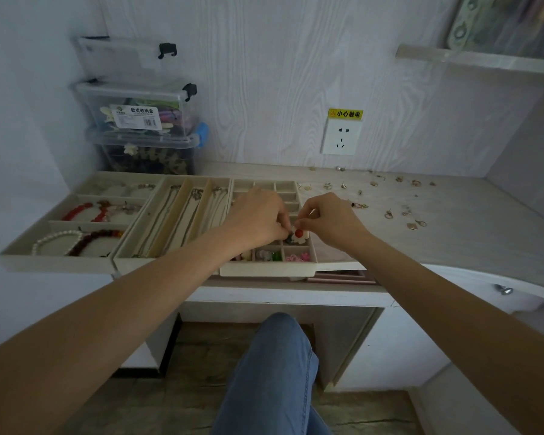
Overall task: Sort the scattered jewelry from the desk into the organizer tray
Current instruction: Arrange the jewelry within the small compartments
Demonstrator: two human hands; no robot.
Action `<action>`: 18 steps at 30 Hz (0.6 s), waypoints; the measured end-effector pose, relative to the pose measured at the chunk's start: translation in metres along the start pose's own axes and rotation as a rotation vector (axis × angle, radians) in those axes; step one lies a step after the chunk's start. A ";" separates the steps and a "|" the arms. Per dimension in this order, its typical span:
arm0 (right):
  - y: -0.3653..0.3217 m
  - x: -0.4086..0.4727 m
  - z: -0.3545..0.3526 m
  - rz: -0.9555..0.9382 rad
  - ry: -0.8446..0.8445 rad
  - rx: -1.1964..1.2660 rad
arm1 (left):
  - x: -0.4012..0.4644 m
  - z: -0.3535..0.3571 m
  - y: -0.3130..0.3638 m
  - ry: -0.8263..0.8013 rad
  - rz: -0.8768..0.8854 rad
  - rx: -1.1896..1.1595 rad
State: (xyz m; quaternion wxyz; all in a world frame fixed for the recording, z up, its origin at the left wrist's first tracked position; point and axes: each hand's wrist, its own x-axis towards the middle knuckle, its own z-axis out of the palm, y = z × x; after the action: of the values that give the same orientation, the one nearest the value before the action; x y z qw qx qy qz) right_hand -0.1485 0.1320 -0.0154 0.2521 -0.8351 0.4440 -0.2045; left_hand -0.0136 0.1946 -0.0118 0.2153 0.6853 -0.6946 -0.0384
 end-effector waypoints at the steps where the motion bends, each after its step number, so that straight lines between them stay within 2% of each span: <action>1: 0.000 0.000 0.001 0.001 0.005 -0.003 | 0.001 0.000 0.000 0.001 -0.002 0.003; 9: 0.003 -0.002 -0.001 0.011 0.027 -0.031 | 0.004 0.003 0.006 -0.038 -0.025 0.070; 18: 0.003 -0.004 0.001 0.006 0.017 -0.097 | 0.004 0.000 0.014 -0.089 0.038 0.152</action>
State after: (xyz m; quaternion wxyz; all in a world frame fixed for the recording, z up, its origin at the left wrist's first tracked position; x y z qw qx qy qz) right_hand -0.1515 0.1340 -0.0187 0.2080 -0.8434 0.4579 -0.1890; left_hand -0.0267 0.1914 -0.0061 0.1324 0.6840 -0.7172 -0.0119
